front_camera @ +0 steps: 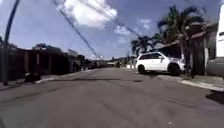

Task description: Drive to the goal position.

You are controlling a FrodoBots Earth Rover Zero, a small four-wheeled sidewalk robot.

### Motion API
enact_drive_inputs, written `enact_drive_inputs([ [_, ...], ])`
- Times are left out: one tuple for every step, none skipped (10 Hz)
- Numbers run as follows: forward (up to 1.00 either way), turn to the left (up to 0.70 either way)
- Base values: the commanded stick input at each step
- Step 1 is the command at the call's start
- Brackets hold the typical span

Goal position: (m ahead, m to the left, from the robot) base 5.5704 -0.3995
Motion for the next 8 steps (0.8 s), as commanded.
enact_drive_inputs([
  [0.45,0.0],
  [0.45,0.0],
  [0.45,0.0],
  [0.45,0.0],
  [0.45,0.0],
  [0.45,0.0],
  [0.45,0.0],
  [0.45,0.0],
])
